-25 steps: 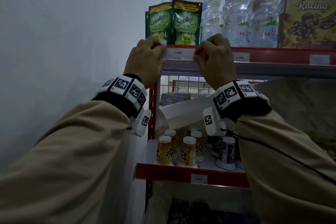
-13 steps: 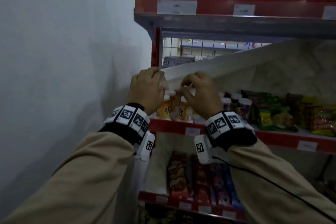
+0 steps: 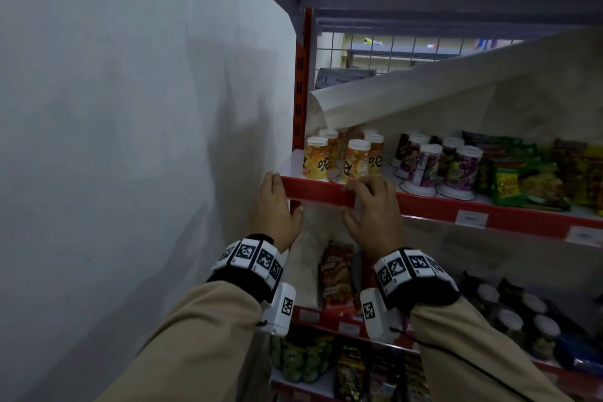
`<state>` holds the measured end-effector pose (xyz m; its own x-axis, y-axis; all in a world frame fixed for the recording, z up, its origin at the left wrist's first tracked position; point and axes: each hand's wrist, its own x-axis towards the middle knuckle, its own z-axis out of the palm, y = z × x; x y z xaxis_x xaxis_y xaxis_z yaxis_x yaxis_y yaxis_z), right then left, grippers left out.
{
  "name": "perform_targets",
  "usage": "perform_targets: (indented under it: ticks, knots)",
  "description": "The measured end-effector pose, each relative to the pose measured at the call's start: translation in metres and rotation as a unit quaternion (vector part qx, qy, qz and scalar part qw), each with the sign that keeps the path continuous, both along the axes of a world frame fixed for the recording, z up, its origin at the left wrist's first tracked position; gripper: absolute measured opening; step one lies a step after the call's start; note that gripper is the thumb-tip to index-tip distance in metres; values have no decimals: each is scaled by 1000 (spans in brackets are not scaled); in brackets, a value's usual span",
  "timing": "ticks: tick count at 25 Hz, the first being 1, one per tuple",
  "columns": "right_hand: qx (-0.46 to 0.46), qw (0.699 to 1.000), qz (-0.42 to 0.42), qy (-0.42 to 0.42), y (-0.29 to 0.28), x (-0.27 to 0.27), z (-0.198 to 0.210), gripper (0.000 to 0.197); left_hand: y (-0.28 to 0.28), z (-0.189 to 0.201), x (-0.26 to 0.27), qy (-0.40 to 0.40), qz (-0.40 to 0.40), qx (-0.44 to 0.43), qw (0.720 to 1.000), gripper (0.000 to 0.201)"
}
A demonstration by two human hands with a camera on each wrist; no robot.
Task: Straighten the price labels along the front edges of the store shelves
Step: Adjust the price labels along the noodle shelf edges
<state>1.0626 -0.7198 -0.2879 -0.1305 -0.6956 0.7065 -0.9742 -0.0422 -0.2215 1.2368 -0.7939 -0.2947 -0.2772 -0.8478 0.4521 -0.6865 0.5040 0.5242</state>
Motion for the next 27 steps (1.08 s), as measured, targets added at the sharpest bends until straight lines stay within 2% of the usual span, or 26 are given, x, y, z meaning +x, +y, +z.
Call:
perform_targets:
  ticks: [5,10,12,15,21,24,27]
  knots:
    - [-6,1000,-26,2,0,10,-7,53,0,-4,14,66,-25,-26,997,70]
    - [29,996,-62,52,2,12,-4,59,-1,-2,15,-71,66,-120,988,47]
    - [43,993,-70,80,5,10,-1,57,-1,3,8,-101,65,-160,980,41]
    - [45,990,-85,101,12,0,5,44,4,11,-12,-122,3,-201,972,37]
    - [16,994,-84,73,26,-28,19,20,16,16,-45,-120,-81,-217,965,40]
    - [18,992,-83,98,25,-28,18,16,18,16,-49,-83,-118,-211,967,34]
    - [20,993,-67,99,24,-24,16,22,16,16,-50,-44,-153,-191,969,32]
